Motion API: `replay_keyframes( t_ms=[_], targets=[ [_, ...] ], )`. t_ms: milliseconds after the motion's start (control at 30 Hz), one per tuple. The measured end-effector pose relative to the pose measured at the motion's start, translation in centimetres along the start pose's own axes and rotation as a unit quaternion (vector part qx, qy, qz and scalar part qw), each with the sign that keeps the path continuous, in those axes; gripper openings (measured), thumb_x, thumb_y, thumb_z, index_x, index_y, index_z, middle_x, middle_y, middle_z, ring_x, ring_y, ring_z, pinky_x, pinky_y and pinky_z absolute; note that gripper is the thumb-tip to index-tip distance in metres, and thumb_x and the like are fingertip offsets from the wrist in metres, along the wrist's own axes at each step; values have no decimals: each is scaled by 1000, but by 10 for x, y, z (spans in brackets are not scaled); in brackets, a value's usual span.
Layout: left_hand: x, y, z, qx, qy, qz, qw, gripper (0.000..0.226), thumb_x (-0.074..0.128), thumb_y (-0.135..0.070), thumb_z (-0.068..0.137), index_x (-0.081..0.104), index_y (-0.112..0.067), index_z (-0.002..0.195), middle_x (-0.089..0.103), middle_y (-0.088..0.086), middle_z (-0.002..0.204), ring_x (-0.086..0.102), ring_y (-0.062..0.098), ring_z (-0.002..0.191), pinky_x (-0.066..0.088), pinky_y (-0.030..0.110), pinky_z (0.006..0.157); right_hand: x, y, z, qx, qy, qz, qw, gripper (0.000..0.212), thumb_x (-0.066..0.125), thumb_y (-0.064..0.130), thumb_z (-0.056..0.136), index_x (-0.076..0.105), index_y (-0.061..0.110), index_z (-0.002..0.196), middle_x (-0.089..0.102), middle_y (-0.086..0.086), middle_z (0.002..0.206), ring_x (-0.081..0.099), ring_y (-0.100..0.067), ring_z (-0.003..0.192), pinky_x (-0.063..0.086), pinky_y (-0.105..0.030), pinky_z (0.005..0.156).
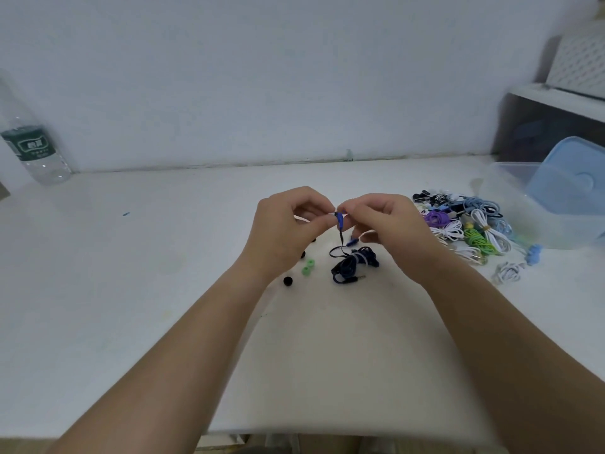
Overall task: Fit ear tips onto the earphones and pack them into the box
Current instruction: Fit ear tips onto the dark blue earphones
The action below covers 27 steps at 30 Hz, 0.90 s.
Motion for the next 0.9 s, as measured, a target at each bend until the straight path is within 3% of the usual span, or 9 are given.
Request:
replay_keyframes(
  t_ms=[67, 133, 233, 333, 433, 533, 667, 733, 900],
  targets=[
    [0, 2, 1, -10, -5, 2, 1000, 10, 81, -10, 81, 73, -16, 82, 72, -11, 74, 70, 11, 74, 53, 22, 64, -7, 3, 1, -22, -6, -88, 996, 32, 53, 0, 89, 76, 20, 99, 77, -1, 95, 65, -13, 84, 49, -24, 77],
    [1, 4, 2, -20, -5, 7, 1000, 11, 80, -11, 81, 72, -18, 81, 71, -14, 73, 70, 11, 73, 53, 25, 65, -12, 2, 2, -25, 39, -212, 976, 47, 51, -2, 84, 72, 33, 107, 70, 5, 115, 61, -12, 106, 51, -32, 88],
    [2, 1, 2, -22, -14, 14, 1000, 11, 78, -12, 81, 70, -19, 81, 70, -15, 74, 69, 9, 72, 56, 35, 64, -12, -4, -1, 3, 177, -356, 918, 64, 62, 11, 78, 53, 53, 126, 47, 19, 142, 44, -4, 128, 42, -31, 104],
    [1, -1, 2, -28, -21, 15, 999, 11, 77, -14, 82, 70, -22, 81, 69, -14, 76, 67, 9, 71, 57, 41, 55, -5, -11, -1, 26, 253, -431, 866, 75, 75, 28, 71, 47, 57, 135, 40, 19, 146, 39, -7, 135, 35, -34, 114],
    [2, 2, 4, -49, -4, 32, 998, 11, 77, -16, 82, 70, -24, 79, 70, -11, 77, 66, 9, 69, 55, 38, 53, -4, -10, 4, 34, 217, -456, 863, 55, 83, 37, 73, 60, 52, 121, 52, 17, 132, 50, -8, 121, 45, -36, 104],
    [1, 3, 7, -65, 5, 43, 997, 10, 78, -16, 82, 70, -22, 80, 70, -12, 75, 62, 4, 61, 53, 25, 58, -5, -2, 2, 23, 175, -442, 879, 32, 83, 35, 75, 71, 42, 104, 64, 16, 102, 64, -8, 98, 55, -30, 84],
    [-2, 0, 9, -88, 5, 44, 995, 8, 80, -20, 81, 71, -22, 82, 70, -14, 73, 61, 2, 59, 49, 16, 61, -9, 1, -4, 18, 151, -431, 889, 26, 84, 29, 76, 73, 33, 99, 62, 30, 67, 59, 7, 63, 42, -11, 56],
    [-2, -1, 10, -99, 5, 39, 994, 9, 81, -22, 81, 72, -22, 83, 71, -13, 74, 61, 4, 62, 52, 22, 64, -15, -1, -8, 14, 133, -412, 901, 25, 84, 26, 75, 73, 30, 97, 59, 37, 61, 57, 7, 56, 39, -9, 52],
    [3, -5, 9, -137, 8, 7, 991, 10, 81, -21, 81, 72, -22, 84, 73, -7, 76, 65, 10, 69, 57, 37, 73, -41, 6, -18, 7, 59, -296, 953, 24, 85, 16, 74, 76, 27, 94, 64, 19, 57, 55, 1, 54, 41, -13, 59]
  ],
)
Point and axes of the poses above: each hand's wrist, its own z-axis towards the middle knuckle, its own x-axis out of the palm, y = z × x, the point moved 5 cm from there along z, towards the middle knuckle
